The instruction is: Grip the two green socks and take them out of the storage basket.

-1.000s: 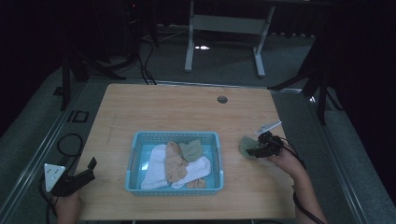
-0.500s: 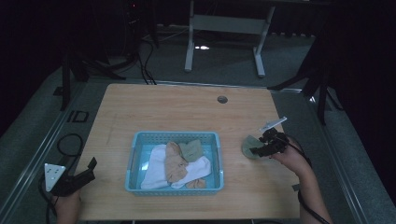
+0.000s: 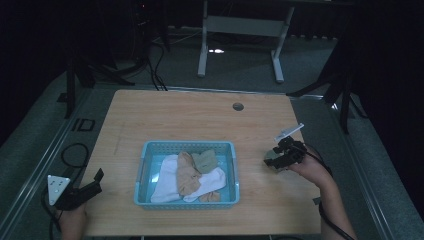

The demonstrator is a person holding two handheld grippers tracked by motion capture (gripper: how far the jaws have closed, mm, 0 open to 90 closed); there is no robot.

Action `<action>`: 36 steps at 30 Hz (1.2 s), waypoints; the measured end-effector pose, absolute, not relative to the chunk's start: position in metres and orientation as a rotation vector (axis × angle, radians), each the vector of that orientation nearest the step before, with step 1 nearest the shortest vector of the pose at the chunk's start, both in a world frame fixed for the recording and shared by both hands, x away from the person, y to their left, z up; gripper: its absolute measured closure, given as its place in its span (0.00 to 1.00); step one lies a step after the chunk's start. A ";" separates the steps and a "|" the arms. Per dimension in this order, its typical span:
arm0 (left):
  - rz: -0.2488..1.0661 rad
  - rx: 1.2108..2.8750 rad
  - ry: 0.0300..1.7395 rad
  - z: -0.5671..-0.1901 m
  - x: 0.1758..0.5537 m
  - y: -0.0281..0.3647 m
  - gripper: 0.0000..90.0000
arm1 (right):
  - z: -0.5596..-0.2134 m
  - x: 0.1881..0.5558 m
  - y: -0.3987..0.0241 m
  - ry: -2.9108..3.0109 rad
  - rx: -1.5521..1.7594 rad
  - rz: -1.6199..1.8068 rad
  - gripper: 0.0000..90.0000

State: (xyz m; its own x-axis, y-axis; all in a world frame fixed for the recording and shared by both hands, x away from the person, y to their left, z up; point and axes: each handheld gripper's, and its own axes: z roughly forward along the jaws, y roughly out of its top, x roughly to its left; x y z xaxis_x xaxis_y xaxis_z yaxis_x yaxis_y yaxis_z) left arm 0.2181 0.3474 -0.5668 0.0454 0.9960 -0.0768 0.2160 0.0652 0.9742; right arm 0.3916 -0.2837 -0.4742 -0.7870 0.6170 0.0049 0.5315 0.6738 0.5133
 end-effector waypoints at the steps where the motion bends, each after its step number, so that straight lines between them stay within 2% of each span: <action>1: 1.006 1.335 1.359 -0.567 0.218 0.347 0.02 | -0.473 0.391 -0.281 2.723 0.935 0.754 0.36; 20: 0.999 1.334 1.356 -0.567 0.218 0.348 0.02 | -0.440 0.385 -0.222 2.788 0.750 0.828 0.39; 36: 0.993 1.337 1.348 -0.567 0.217 0.348 0.02 | -0.434 0.383 -0.161 2.851 0.557 0.841 0.39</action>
